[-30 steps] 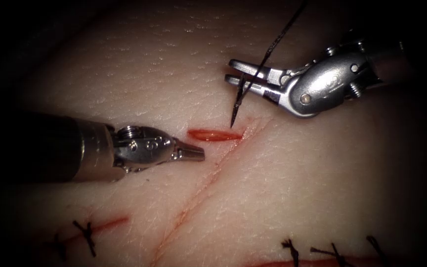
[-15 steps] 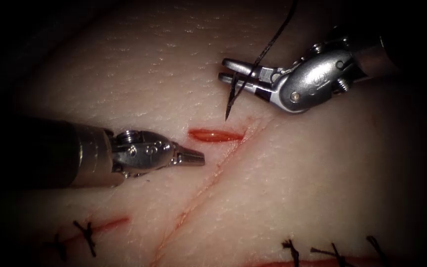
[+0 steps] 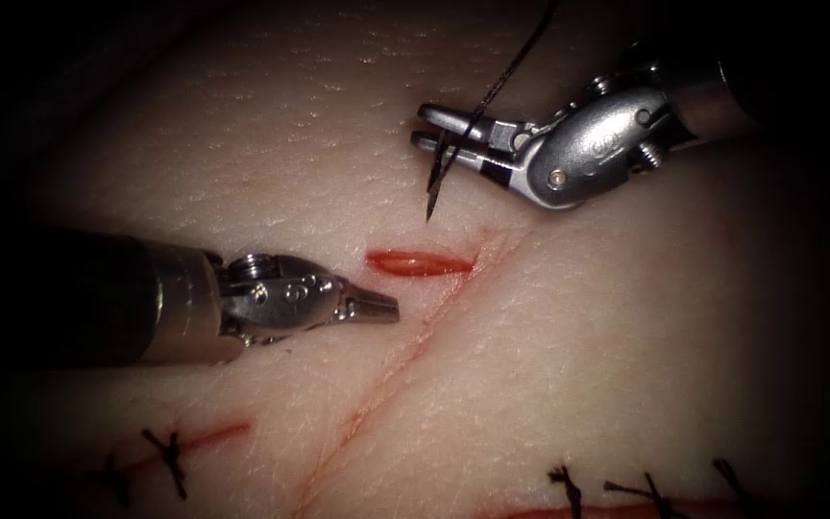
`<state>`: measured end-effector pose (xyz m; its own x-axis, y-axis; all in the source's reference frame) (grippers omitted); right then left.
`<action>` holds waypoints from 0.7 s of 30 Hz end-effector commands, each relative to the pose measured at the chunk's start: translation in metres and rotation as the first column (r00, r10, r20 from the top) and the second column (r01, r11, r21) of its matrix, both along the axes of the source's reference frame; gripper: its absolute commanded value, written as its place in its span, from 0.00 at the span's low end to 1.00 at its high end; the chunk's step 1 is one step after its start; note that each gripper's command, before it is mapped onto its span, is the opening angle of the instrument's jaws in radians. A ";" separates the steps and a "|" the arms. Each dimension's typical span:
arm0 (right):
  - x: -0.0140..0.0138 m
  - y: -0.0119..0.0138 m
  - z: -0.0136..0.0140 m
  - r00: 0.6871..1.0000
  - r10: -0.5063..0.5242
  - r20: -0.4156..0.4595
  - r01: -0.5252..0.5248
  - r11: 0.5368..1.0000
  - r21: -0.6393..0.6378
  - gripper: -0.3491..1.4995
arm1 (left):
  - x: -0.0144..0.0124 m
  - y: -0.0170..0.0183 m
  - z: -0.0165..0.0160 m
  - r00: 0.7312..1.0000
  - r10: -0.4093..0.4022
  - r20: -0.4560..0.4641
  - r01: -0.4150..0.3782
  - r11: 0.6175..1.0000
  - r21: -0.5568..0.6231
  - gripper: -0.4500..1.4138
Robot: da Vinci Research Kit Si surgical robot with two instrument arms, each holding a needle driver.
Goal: Wound Closure
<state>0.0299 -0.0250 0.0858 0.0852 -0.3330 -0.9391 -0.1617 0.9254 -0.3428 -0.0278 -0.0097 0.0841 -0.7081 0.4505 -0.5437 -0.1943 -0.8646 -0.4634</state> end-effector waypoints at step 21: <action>0.0010 -0.0052 0.0046 0.999 -0.027 0.018 0.029 0.993 -0.115 0.00 | -0.0004 -0.0005 0.0001 1.000 0.005 0.003 -0.005 1.000 0.005 0.18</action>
<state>0.0302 -0.0295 0.0899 0.0950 -0.4488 -0.8886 -0.1323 0.8790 -0.4581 -0.0277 -0.0099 0.0835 -0.7083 0.4494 -0.5444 -0.1891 -0.8638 -0.4670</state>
